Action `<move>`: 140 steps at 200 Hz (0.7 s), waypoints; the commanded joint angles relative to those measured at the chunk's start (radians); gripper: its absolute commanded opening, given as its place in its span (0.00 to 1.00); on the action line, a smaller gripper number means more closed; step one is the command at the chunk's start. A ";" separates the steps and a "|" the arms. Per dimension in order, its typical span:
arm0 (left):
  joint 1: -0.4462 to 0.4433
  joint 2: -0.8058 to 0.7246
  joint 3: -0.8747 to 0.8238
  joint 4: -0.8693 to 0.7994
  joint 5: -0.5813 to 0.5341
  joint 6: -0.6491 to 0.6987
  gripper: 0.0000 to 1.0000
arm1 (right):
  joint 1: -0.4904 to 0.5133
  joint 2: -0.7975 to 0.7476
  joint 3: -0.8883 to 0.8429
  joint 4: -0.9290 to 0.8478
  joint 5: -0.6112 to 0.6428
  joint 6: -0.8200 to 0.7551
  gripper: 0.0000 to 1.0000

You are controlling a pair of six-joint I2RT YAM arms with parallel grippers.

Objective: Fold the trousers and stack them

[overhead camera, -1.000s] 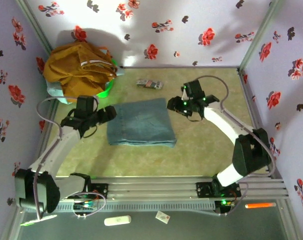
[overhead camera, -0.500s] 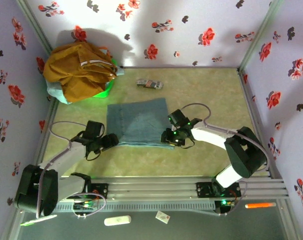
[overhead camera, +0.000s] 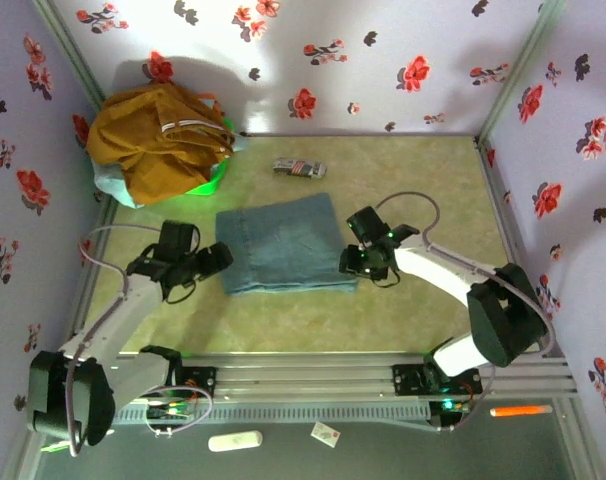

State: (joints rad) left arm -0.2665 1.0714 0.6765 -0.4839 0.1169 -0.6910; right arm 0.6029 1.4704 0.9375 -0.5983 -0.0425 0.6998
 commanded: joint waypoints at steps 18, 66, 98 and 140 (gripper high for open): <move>0.016 0.220 0.082 0.002 -0.027 0.053 0.55 | 0.007 0.032 0.136 -0.100 0.169 -0.093 0.52; -0.027 0.486 0.144 0.118 0.043 0.081 0.21 | -0.007 0.121 0.214 -0.086 0.156 -0.106 0.51; -0.124 0.578 0.189 0.146 0.031 0.073 0.21 | -0.075 0.063 0.162 -0.087 0.155 -0.124 0.52; -0.296 0.771 0.334 0.210 0.033 0.011 0.21 | -0.209 -0.062 0.097 -0.125 0.169 -0.147 0.54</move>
State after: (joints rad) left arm -0.4614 1.7058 0.9516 -0.3099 0.1230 -0.6518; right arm 0.4515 1.4849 1.0580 -0.6662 0.0830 0.5823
